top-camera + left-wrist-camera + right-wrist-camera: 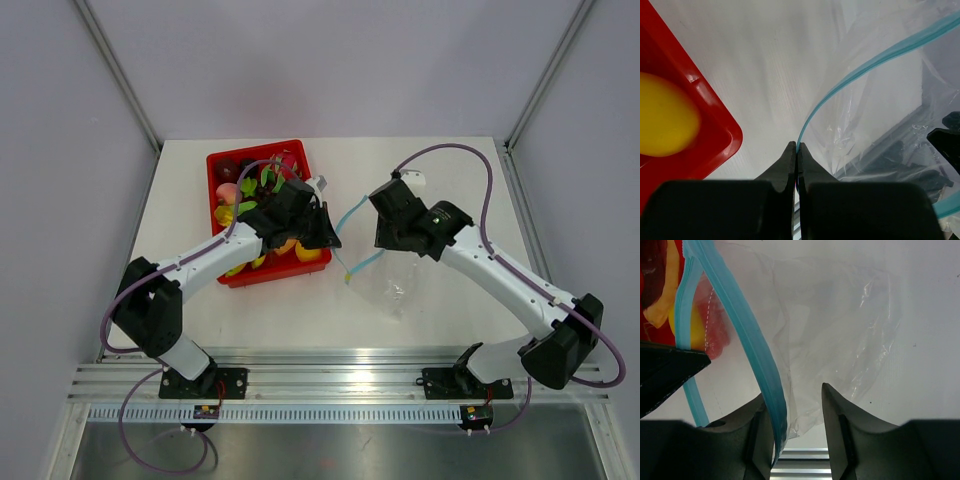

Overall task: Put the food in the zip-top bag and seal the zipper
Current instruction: Open the zipper of the food storage bag at the center of the board, then pick up the fake fruit from the bin.

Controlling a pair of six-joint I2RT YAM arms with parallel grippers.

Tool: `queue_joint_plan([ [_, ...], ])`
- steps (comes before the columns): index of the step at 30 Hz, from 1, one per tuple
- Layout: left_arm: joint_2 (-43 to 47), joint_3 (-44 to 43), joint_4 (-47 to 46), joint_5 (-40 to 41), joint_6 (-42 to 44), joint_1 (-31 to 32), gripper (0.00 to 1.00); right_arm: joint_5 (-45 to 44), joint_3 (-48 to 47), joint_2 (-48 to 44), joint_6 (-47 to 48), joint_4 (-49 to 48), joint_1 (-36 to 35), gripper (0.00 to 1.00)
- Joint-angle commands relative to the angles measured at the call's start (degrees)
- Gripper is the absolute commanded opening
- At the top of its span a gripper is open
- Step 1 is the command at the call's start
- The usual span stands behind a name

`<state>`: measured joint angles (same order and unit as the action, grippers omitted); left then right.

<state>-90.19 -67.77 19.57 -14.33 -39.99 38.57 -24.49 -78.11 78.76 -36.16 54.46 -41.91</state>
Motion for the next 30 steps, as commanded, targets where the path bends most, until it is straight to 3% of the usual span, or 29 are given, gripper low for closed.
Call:
queue_joint_plan([
  [1,0.1,-0.3,-2.5,-0.8,0.7,-0.3,0.00,2.0,-2.0,-2.7,-2.2,0.1,0.4,0.47],
  [4,0.1,-0.1,-3.0,-0.8,0.5,-0.3,0.00,2.5,-1.3,-4.1,-2.2,-0.7,0.4,0.42],
  [5,0.1,0.0,-3.0,-0.9,0.4,-0.3,0.00,2.3,-1.4,-4.0,-2.0,-0.4,0.3,0.30],
  [8,0.1,-0.1,-2.9,-0.6,0.3,-0.3,0.00,2.3,-2.2,-3.3,-1.8,0.7,0.3,0.16],
  [9,0.1,-0.2,-2.8,-0.4,0.4,-0.3,0.00,2.3,-2.3,-3.3,-1.7,0.8,0.4,0.05],
  [10,0.1,-0.3,-2.5,-0.2,0.5,-0.3,0.00,2.3,-2.3,-3.4,-1.7,0.7,0.3,0.00],
  [13,0.2,-3.2,0.3,2.4,1.9,-0.3,0.00,2.0,-2.0,-3.1,-1.6,-0.4,0.4,0.00],
  [15,0.4,-6.7,5.8,3.9,4.3,-0.3,0.15,0.9,-2.3,-2.7,-1.6,-0.3,0.4,0.00],
  [16,0.5,-10.2,7.6,4.6,5.3,-0.3,0.32,0.4,-2.6,-2.0,-1.8,0.0,0.4,0.00],
  [17,0.8,-11.8,10.9,5.3,7.9,-0.3,0.66,-0.6,-3.0,-1.5,-2.0,0.6,0.4,0.00],
  [20,2.0,-17.4,15.8,10.4,13.2,-0.5,0.95,-2.2,-3.6,-0.7,-2.2,1.4,0.3,0.00],
  [26,5.8,-20.8,25.2,17.5,16.4,-4.6,0.94,-2.8,-2.3,-1.6,-2.2,0.1,0.3,0.00],
  [30,8.6,-18.0,25.5,20.4,11.8,-14.7,0.73,-2.7,-2.3,-2.1,-1.7,-0.1,0.4,0.00],
])
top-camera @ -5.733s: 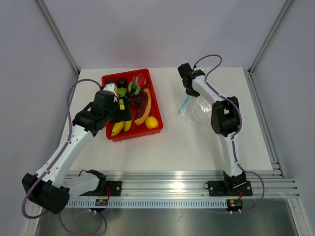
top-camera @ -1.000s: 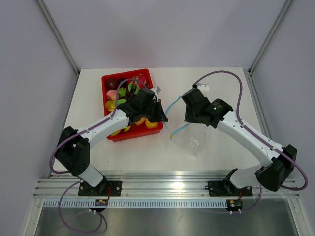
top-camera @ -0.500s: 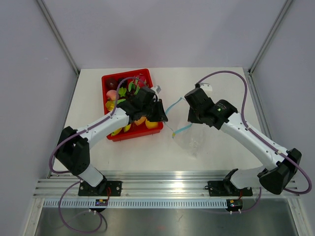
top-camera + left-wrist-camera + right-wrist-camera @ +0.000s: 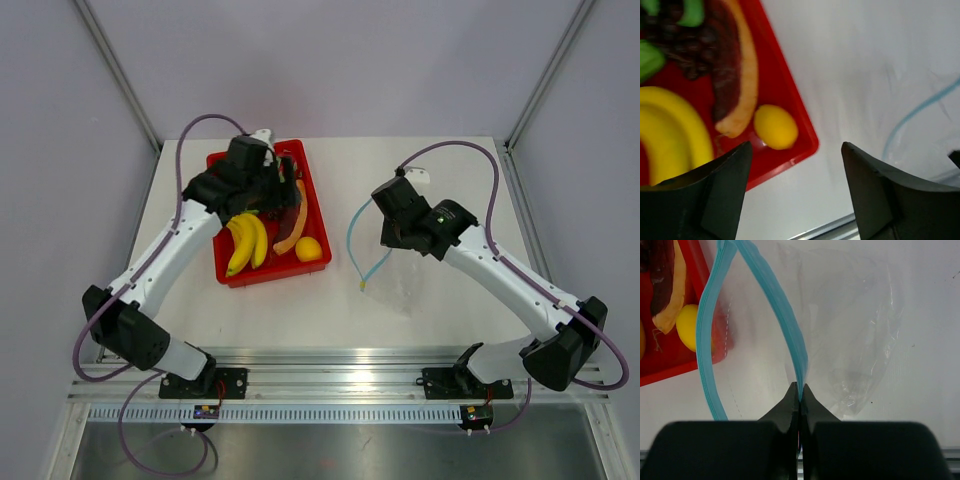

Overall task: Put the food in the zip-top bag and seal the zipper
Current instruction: Pick up the fake fruit from the bin.

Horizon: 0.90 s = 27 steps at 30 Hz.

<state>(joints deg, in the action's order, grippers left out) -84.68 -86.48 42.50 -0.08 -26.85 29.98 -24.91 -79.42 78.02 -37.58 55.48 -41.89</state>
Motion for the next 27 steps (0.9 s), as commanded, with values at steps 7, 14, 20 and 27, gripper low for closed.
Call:
queue_joint_plan([
  [7,-0.6,0.1,7.5,22.6,-12.3,-15.2,0.78,-1.5,-0.9,-2.3,0.8,-1.8,0.3,0.00],
  [14,-13.0,-7.1,15.8,27.4,-21.2,-18.8,0.74,-0.7,-1.2,-1.9,1.8,-2.5,0.4,0.00],
  [20,-17.4,-6.7,14.0,28.2,-25.9,-18.7,0.73,-0.1,-1.6,-1.2,2.5,-2.8,0.3,0.00],
  [27,-22.6,-9.1,14.9,30.3,-28.6,-18.7,0.67,0.1,-0.8,-0.9,3.0,-2.8,0.3,0.00],
])
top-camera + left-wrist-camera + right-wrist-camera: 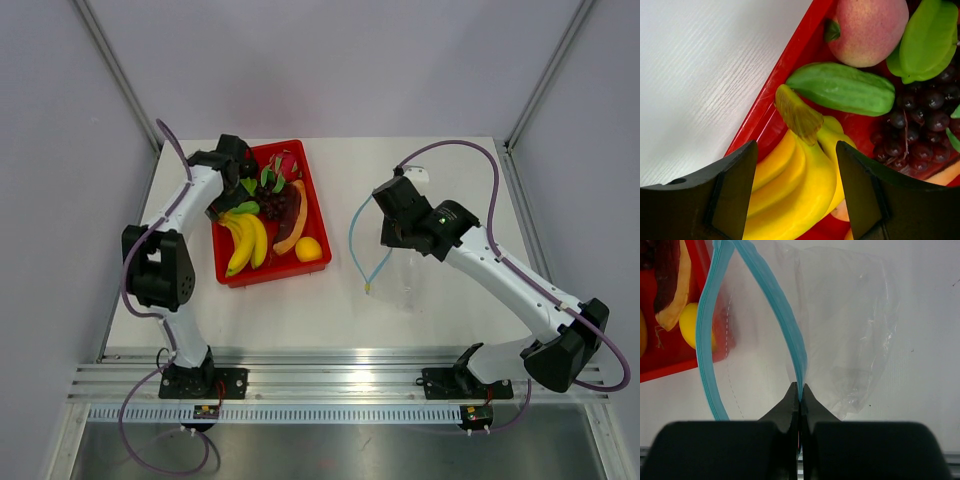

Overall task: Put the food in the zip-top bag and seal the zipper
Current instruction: Pick up the fake fruit from the bin.

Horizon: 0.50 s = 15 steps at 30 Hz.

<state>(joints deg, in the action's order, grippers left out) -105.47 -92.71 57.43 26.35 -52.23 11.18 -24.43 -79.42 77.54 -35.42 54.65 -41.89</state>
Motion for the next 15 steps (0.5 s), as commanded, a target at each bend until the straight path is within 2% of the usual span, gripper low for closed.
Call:
queue_joint_plan([
  [1,-3.0,-3.1,-0.1,4.1,-3.3,0.0,0.66,-0.4,-0.7,-0.4,0.8,-1.9,0.4,0.00],
  [9,-7.0,-5.4,1.5,4.2,-5.2,0.1,0.66,0.1,0.2,-0.2,0.6,-1.7,0.3,0.00],
  [10,-7.2,-5.1,1.2,4.3,-5.2,0.1,0.61,0.1,0.2,-0.2,0.6,-1.7,0.4,0.00],
  [15,-7.4,-5.0,1.4,4.0,-5.4,0.1,0.46,0.3,0.6,0.0,0.4,-1.7,0.3,0.00],
])
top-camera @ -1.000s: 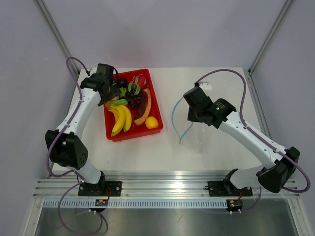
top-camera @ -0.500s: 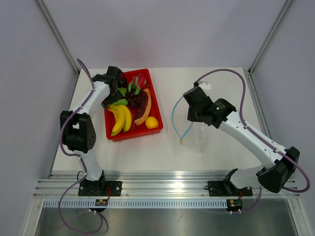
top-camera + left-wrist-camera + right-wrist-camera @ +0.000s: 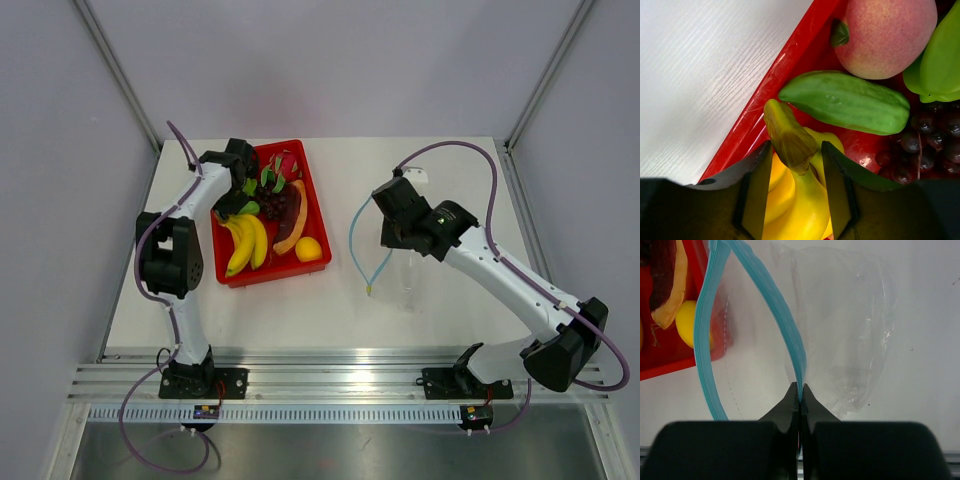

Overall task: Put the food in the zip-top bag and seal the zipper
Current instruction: Pick up the fake fruit from the bin, then place the fake fruit in the zipper food storage bag.

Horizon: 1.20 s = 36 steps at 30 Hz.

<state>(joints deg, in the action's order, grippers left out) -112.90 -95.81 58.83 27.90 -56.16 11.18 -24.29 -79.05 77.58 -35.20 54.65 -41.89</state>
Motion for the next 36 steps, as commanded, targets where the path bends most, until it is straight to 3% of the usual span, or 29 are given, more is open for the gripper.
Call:
queue_joint_plan([
  [1,0.2,-1.9,0.1,2.3,-1.4,0.1,0.43,0.1,0.2,0.1,0.2,-1.7,0.3,0.00],
  [12,7.3,-2.0,4.8,2.4,-3.8,2.3,0.00,-0.5,0.0,0.0,0.0,-1.3,0.3,0.00],
  [18,12.4,-2.4,4.6,4.4,-4.3,5.0,0.00,-0.5,0.0,-0.3,-0.3,-1.2,0.4,0.00],
  [21,15.5,-1.8,-0.9,4.0,0.9,6.5,0.00,-0.5,0.2,-0.6,-0.4,-1.2,0.4,0.00],
  [29,26.5,8.1,-22.2,-6.4,12.6,7.5,0.00,0.6,0.3,-0.5,-0.9,-2.0,0.4,0.00],
  [36,29.9,6.5,-24.8,-14.4,17.0,7.4,0.00,2.8,-0.2,1.3,-0.7,-4.0,0.3,0.00],
])
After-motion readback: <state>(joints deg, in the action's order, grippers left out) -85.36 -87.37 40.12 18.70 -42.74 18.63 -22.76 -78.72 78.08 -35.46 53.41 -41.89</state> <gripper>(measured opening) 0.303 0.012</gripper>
